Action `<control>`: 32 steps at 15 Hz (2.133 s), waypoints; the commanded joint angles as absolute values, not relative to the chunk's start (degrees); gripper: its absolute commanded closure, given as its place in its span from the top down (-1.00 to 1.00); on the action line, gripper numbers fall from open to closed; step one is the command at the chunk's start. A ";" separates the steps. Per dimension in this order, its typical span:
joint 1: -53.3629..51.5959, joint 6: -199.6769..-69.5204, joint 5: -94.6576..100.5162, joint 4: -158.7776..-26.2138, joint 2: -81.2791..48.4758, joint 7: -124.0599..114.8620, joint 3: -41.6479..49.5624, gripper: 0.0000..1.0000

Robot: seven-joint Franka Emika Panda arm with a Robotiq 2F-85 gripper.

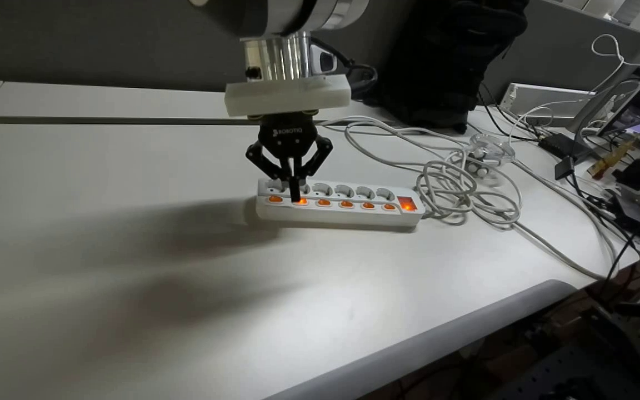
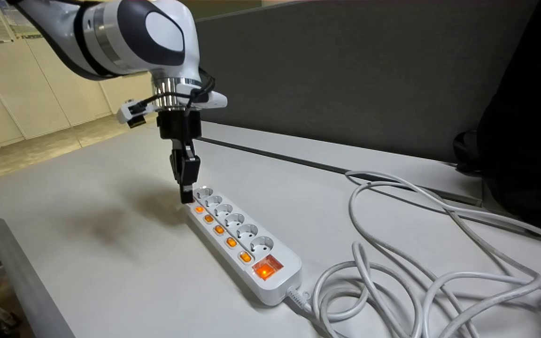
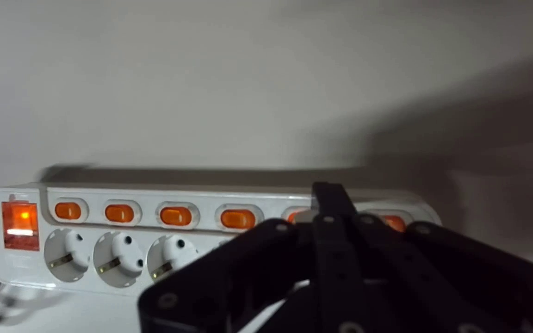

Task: Press the second and third button from the left.

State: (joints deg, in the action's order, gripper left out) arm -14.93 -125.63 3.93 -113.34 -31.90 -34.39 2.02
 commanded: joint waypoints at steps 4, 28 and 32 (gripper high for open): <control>-11.49 -126.37 2.31 -117.17 -21.51 -27.10 0.96 -1.00; -7.47 -129.12 2.91 -126.29 -16.67 -26.89 2.42 -1.00; -6.59 -130.91 2.56 -128.35 -16.32 -26.60 2.66 -1.00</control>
